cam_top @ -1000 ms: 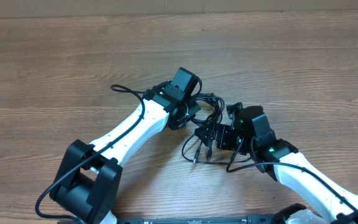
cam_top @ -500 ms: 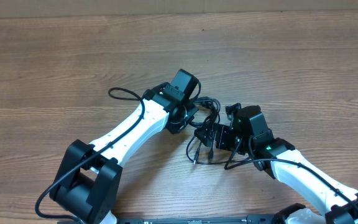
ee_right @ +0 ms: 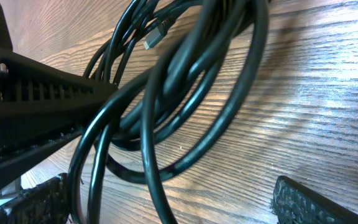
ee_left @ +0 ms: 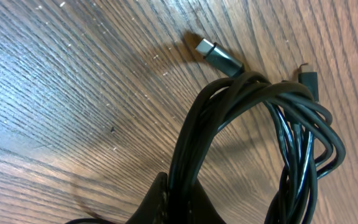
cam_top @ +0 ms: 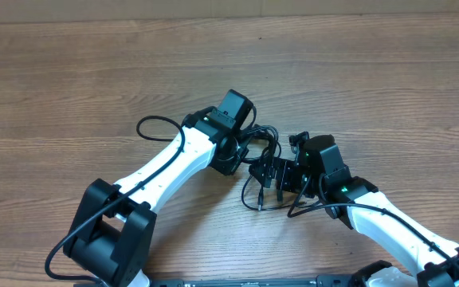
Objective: Untangle cables
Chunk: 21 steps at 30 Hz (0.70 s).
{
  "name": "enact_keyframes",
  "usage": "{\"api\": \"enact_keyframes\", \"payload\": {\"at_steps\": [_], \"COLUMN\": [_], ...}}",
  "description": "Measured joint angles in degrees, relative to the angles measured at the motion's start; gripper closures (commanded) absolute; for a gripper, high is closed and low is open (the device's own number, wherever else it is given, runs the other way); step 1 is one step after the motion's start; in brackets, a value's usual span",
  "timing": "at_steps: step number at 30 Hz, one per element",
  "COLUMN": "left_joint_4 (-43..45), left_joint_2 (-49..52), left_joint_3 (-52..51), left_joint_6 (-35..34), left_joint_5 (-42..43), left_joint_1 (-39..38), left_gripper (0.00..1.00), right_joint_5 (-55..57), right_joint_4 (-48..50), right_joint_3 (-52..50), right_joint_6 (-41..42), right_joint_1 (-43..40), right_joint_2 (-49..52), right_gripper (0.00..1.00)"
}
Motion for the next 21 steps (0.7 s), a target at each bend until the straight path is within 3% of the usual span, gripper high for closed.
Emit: {"api": "enact_keyframes", "payload": {"at_steps": [10, 18, 21], "left_joint_4": [-0.2, -0.3, -0.2], "left_joint_2": [0.0, 0.0, 0.0], "left_joint_3": [0.0, 0.0, 0.0], "left_joint_6": [-1.6, -3.1, -3.1], "left_joint_5": [0.7, 3.8, 4.2], "left_joint_1": [0.9, 0.9, 0.9], "left_gripper": [0.96, 0.96, 0.96], "right_joint_5": [-0.8, 3.3, 4.6], "right_joint_4": [1.5, 3.3, 3.3], "right_joint_3": [0.0, 0.0, 0.0], "right_joint_6": [0.0, 0.4, 0.2], "right_joint_1": [0.8, 6.2, 7.5], "right_joint_2": [0.0, 0.0, 0.0], "right_gripper": [0.02, 0.42, 0.64]}}
